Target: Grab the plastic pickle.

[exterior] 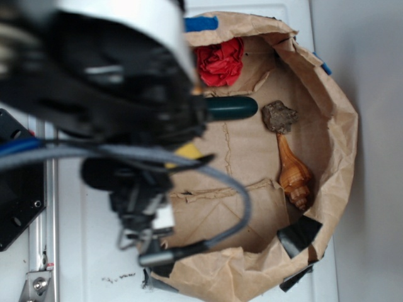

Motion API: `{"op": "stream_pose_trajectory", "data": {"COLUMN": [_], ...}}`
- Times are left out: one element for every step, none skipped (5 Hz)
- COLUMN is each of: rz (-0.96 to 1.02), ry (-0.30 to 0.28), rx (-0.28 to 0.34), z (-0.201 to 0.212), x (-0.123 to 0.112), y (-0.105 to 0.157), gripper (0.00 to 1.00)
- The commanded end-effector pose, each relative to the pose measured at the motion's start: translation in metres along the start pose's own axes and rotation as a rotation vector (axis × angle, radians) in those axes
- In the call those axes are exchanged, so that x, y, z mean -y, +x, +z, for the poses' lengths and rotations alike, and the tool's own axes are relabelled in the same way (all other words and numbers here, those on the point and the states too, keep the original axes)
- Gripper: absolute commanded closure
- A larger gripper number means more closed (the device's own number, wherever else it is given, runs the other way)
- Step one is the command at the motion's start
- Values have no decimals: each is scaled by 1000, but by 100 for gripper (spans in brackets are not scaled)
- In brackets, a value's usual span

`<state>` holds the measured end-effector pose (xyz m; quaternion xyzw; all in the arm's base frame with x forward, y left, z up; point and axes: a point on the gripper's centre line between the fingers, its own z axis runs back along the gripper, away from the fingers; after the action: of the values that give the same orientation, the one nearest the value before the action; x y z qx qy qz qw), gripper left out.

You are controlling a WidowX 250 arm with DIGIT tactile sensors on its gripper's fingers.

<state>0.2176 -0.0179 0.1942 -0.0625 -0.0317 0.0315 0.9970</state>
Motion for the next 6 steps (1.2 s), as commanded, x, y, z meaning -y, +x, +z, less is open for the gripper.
{"op": "stream_pose_trajectory", "data": {"rz": [-47, -47, -47, -21, 18, 11], "ry": [2, 2, 2, 40, 52, 96], "rx": [35, 35, 35, 24, -5, -1], "z": [-9, -9, -9, -42, -73, -99], "x": [-10, -10, -10, -21, -35, -40], "y": [28, 28, 28, 39, 59, 73], "gripper": [0, 0, 0, 0, 0, 0]}}
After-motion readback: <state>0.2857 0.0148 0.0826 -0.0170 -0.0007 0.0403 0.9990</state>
